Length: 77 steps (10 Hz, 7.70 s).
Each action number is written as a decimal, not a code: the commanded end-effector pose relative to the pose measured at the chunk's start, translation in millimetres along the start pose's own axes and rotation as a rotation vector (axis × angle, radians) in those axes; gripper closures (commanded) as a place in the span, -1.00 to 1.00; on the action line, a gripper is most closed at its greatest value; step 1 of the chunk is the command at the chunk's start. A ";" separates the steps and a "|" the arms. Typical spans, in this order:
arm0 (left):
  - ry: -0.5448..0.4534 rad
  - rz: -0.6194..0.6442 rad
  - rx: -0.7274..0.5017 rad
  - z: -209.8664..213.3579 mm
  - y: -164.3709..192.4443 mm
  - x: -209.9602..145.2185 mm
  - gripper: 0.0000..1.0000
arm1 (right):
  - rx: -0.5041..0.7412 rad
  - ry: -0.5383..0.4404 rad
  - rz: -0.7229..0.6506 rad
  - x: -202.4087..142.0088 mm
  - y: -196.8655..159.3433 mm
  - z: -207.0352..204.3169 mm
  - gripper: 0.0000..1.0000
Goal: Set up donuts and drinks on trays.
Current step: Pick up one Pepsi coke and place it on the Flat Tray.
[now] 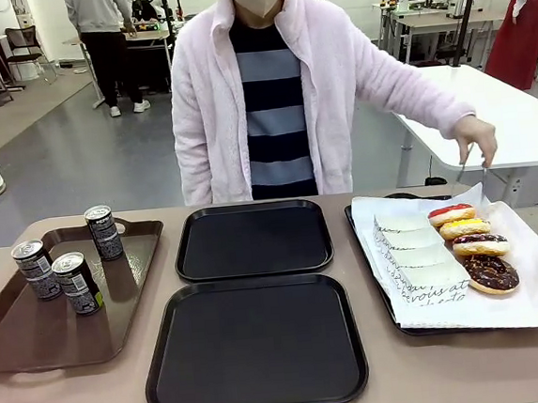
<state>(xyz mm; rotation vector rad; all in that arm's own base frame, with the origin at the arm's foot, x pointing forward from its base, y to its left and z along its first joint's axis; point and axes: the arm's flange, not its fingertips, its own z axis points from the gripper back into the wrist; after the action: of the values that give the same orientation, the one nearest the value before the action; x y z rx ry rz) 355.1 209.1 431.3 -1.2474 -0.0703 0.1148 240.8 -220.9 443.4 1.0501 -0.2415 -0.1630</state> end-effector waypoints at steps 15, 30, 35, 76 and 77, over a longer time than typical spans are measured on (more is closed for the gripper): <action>0.075 0.198 0.819 -75.2 -148.9 80.4 -1.00 | 0.025 -0.007 0.013 1.5 -1.9 0.3 -1.00; -0.004 0.011 1.322 -241.1 -108.4 95.2 -1.00 | 0.025 -0.007 0.013 1.5 -1.9 0.3 -1.00; -0.005 -0.005 1.324 -240.4 -106.3 93.4 -1.00 | 0.025 -0.007 0.013 1.5 -1.9 0.3 -1.00; 0.037 -0.205 1.276 -301.4 -175.2 -38.5 -0.16 | 0.025 -0.007 0.013 1.5 -1.9 0.3 -1.00; 0.008 -0.224 1.262 -312.9 -180.9 -39.4 -0.16 | 0.025 -0.007 0.013 1.5 -1.9 0.3 -1.00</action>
<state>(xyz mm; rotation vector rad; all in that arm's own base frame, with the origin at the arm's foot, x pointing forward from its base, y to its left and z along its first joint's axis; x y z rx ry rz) 364.6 -132.2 504.7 0.0454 -0.0471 -0.0594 240.9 -220.9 442.8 1.0525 -0.2367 -0.1638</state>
